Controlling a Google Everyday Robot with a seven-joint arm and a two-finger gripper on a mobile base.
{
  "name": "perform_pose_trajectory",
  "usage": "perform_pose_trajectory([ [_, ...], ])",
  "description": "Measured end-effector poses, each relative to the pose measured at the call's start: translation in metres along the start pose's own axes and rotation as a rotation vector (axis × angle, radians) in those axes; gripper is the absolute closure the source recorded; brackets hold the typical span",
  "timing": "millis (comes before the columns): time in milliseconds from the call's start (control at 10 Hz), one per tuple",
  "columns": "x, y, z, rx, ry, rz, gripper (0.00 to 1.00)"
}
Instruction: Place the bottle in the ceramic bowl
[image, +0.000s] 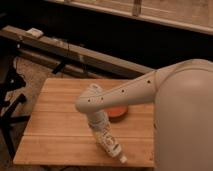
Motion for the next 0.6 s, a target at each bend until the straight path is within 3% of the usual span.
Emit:
perform_pose_trajectory([
  [300, 0.000, -0.025, -0.054, 0.009, -0.056, 0.041, 1.00],
  [600, -0.007, -0.065, -0.062, 0.020, -0.086, 0.094, 1.00],
])
